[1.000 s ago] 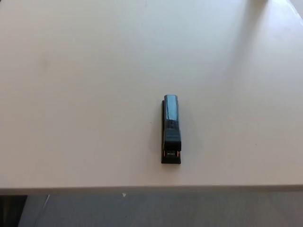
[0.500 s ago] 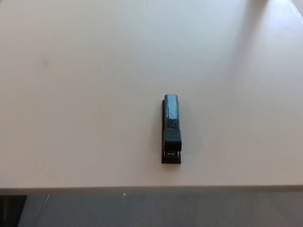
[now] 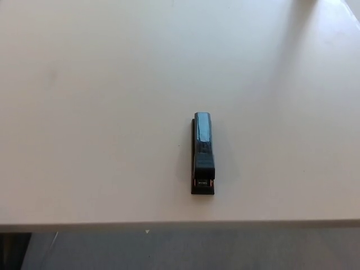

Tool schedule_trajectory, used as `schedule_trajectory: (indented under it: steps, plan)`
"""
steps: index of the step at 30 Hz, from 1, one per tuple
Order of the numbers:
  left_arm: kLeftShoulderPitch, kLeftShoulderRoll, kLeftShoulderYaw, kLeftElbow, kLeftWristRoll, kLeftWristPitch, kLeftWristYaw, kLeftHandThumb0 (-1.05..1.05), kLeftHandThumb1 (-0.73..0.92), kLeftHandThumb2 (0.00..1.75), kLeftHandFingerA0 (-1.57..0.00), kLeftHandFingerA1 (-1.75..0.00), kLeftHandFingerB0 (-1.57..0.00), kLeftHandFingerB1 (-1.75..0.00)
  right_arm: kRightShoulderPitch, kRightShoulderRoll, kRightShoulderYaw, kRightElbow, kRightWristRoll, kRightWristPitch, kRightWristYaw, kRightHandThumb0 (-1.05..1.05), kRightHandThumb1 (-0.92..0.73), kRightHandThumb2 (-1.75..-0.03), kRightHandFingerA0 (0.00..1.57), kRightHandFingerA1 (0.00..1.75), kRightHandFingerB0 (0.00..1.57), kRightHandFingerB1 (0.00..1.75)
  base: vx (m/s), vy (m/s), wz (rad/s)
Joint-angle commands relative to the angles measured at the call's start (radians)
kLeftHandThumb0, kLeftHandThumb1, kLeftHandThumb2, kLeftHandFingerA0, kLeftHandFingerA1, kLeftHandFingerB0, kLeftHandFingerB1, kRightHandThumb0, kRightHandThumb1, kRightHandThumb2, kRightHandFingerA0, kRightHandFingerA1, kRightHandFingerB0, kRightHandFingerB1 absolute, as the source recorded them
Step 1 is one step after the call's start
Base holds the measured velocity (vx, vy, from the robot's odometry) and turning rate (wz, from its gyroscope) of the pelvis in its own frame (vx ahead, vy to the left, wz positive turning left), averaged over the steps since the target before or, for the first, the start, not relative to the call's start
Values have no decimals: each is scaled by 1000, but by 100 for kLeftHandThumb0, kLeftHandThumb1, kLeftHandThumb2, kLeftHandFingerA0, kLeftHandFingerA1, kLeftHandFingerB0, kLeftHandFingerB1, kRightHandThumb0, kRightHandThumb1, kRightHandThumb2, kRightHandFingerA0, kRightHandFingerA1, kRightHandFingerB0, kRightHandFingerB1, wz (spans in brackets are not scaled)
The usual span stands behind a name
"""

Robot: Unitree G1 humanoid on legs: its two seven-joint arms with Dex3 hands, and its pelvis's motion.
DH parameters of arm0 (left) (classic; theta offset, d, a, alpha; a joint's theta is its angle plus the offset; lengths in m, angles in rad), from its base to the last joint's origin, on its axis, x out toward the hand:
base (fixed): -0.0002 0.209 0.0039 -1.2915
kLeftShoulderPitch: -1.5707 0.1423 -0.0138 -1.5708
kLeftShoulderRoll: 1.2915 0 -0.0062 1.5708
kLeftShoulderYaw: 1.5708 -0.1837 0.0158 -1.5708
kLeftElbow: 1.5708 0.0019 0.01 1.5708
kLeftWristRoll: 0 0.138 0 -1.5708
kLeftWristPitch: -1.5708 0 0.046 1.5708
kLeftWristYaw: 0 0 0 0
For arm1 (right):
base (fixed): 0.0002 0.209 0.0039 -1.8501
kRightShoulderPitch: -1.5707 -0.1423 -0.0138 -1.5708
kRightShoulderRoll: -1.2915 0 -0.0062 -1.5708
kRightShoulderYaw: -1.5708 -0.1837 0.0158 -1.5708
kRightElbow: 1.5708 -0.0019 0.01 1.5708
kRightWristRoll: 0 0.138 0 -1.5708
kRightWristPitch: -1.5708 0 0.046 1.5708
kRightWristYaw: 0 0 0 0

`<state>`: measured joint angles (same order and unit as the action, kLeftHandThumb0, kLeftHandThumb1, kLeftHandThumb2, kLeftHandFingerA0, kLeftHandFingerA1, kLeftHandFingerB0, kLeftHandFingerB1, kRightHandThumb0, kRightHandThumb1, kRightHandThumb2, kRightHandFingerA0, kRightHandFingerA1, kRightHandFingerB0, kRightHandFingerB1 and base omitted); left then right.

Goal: The robot uses its right hand to press on the stapler that is in the middle of the desk

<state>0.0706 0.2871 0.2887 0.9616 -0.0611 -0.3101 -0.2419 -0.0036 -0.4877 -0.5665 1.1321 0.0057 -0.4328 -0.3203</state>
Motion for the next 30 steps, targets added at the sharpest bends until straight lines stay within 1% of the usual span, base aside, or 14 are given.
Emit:
schedule_trajectory:
  steps: [1, 2, 4, 7, 8, 11, 15, 18, 20, 25, 26, 28, 29, 30]
  plan:
    - [-10, 53, 17, 24, -23, -48, -21, -68, 92, 75, -6, -35, -8, -33, -26, -122, -203, -115, 166, -11, -169, 4, -77, -63, 101, 94, 79, 61, 0, 0, 0]
    - [-12, 52, 18, 28, -25, -45, -22, -73, 77, 104, -6, -43, -3, -37, -24, -127, -209, -121, 159, -11, -177, -1, -77, -64, 108, 86, 80, 61, 0, 0, 0]
    - [-21, 53, 15, 39, -22, -42, -18, -68, 92, 76, -7, -36, -9, -34, -13, -134, -232, -180, 129, -17, -215, 1, -78, -63, 111, 71, 79, 63, 0, 0, 0]
    - [-21, 59, 12, 47, -19, -47, -21, -68, 92, 77, -7, -36, -9, -34, -26, -161, -274, -229, 116, -62, -254, -5, -76, -62, 108, 70, 74, 61, 0, 0, 0]
    - [-26, 62, 13, 56, -20, -48, -23, -72, 78, 103, -7, -43, -5, -38, -41, -181, -281, -285, 86, -52, -294, -4, -76, -62, 114, 70, 77, 64, 0, 0, 0]
    - [-32, 60, 24, 69, -41, -50, -50, -72, 75, 112, -1, -41, -4, -39, -47, -173, -296, -482, 50, 26, -318, -8, -77, -62, 116, 72, 77, 75, 0, 0, 0]
    - [-29, 60, 21, 70, -32, -51, -36, -70, 76, 111, -2, -42, -3, -38, -65, -141, -276, -819, 54, 178, -254, -8, -80, -63, 114, 73, 68, 64, 0, 0, 0]
    - [-30, 59, 16, 74, -27, -55, -35, -69, 76, 111, -1, -43, -4, -40, -93, -158, -192, -1091, 43, 322, -169, -15, -76, -68, 125, 72, 73, 86, 0, 0, 0]
    - [-33, 62, 10, 80, -17, -48, -23, -66, 92, 75, -6, -35, -7, -33, -139, -186, -112, -1196, 54, 334, -102, 3, -80, -63, 127, 68, 73, 97, 0, 0, 0]
    - [-36, 68, 6, 84, -12, -46, -27, -66, 92, 77, -6, -37, -6, -32, -338, -182, 44, -1316, -24, 436, -103, -6, -81, -66, 130, 88, 75, 107, 0, 0, 0]
    - [-30, 72, 5, 84, -8, -48, -24, -71, 72, 111, 0, -45, -9, -42, -386, -167, 87, -1335, -5, 444, -90, -10, -80, -68, 128, 89, 76, 104, 0, 0, 0]
    - [-29, 69, 13, 85, -19, -49, -33, -72, 71, 109, 0, -45, -8, -42, -459, -142, 149, -1375, 36, 495, -75, -9, -82, -69, 124, 92, 77, 100, 0, 0, 0]
    - [-31, 68, 14, 87, -21, -45, -33, -69, 92, 76, -8, -41, -7, -33, -485, -130, 170, -1379, 24, 500, -71, -7, -80, -72, 123, 97, 78, 99, 0, 0, 0]
    - [-25, 68, 14, 91, -21, -48, -32, -73, 71, 109, 0, -45, -8, -42, -539, -99, 217, -1386, 27, 516, -64, -8, -79, -75, 121, 102, 79, 97, 0, 0, 0]
